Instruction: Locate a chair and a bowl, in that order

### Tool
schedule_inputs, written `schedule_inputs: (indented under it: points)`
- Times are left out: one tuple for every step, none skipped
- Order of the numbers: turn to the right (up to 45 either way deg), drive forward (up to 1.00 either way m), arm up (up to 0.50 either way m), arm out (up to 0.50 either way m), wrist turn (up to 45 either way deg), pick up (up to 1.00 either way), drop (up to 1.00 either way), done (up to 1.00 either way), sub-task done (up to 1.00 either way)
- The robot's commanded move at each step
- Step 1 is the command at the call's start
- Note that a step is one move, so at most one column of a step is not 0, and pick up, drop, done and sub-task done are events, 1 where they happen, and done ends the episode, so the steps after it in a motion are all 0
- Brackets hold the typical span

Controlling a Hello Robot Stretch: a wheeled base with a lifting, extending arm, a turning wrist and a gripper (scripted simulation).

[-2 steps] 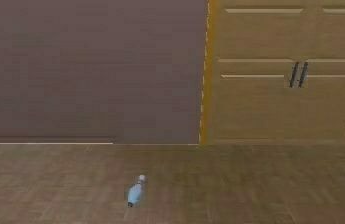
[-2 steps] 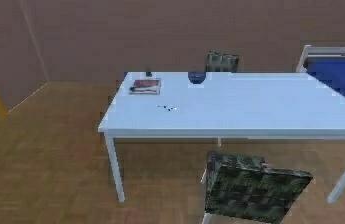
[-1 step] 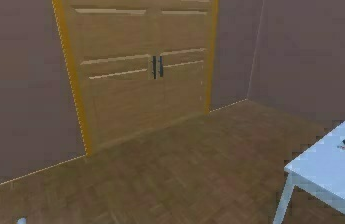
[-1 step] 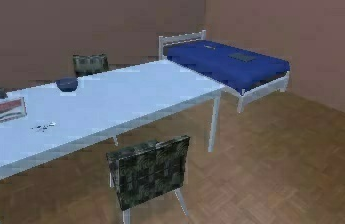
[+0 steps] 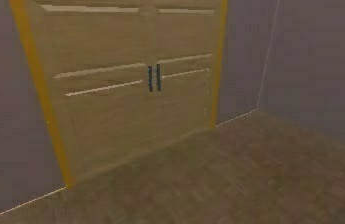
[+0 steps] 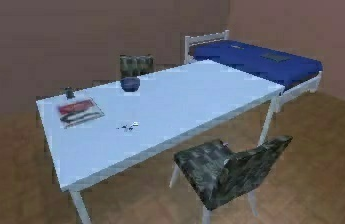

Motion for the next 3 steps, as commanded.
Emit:
schedule_inputs:
  points:
    - [45.0, 0.00, 0.00, 0.00, 0.0, 0.00, 0.00, 0.00, 0.00]
    - [33.0, 0.00, 0.00, 0.00, 0.0, 0.00, 0.00, 0.00, 0.00]
    - [0.0, 0.00, 0.00, 0.00, 0.0, 0.00, 0.00, 1.00, 0.00]
